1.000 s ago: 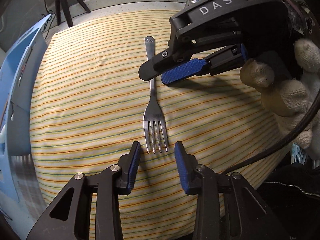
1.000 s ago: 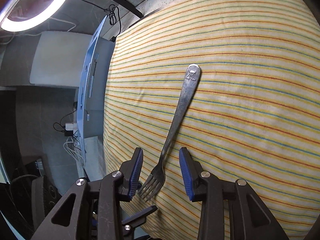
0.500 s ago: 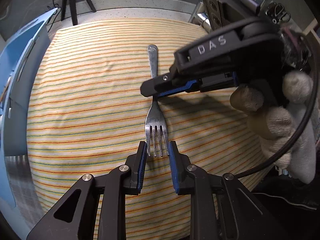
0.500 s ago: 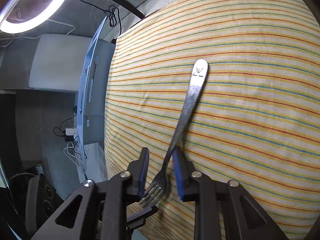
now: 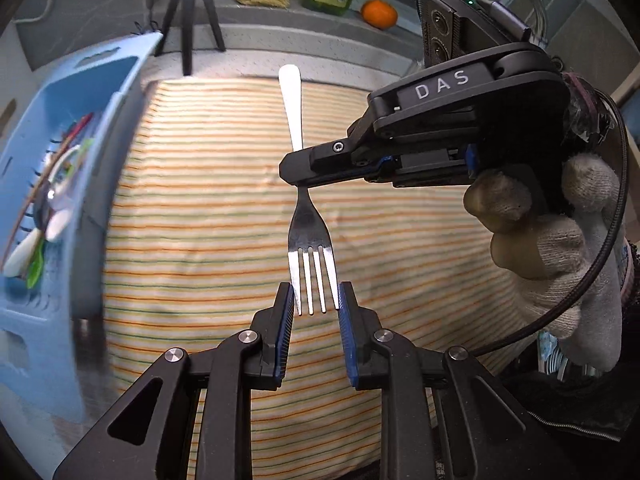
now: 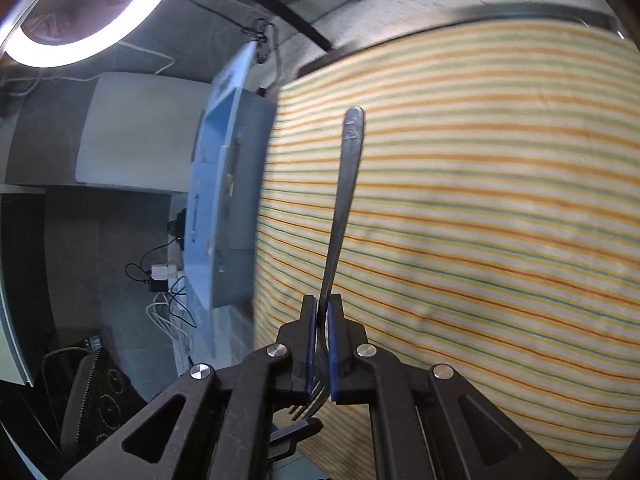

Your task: Organize utensils

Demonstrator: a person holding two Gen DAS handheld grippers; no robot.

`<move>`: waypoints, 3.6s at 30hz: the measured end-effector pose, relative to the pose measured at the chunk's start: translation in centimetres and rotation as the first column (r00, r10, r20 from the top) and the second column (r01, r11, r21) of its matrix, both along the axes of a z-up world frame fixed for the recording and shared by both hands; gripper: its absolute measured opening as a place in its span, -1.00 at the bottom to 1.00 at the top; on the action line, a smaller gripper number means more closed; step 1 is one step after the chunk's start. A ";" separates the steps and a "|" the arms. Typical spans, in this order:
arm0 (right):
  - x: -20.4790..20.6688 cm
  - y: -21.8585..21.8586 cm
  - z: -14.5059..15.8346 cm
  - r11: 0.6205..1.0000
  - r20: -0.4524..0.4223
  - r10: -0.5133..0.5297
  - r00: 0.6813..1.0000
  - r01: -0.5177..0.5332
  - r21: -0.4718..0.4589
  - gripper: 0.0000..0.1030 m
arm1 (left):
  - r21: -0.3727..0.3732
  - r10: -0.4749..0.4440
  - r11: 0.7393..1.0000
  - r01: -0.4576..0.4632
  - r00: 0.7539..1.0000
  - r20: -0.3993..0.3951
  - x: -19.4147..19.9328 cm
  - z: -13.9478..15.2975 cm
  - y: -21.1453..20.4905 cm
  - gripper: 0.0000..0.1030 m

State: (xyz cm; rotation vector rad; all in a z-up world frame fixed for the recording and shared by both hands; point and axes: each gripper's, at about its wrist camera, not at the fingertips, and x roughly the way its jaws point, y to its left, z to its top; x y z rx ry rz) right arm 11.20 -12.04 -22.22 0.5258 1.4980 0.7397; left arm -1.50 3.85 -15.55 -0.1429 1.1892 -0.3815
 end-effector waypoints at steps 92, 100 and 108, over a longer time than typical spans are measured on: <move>-1.5 13.6 11.6 0.945 0.473 0.282 0.835 -0.156 -0.288 -0.08 | 0.173 0.330 0.911 -0.375 0.912 0.242 -0.5 6.7 13.0 0.08; -3.8 12.1 13.5 0.937 0.578 0.296 0.761 -0.112 -0.332 0.11 | 0.198 0.377 0.874 -0.444 0.877 0.300 -1.5 8.1 12.0 0.19; -5.6 10.4 14.9 0.930 0.656 0.288 0.698 -0.041 -0.364 0.31 | 0.177 0.420 0.853 -0.491 0.847 0.328 -2.2 9.2 12.1 0.38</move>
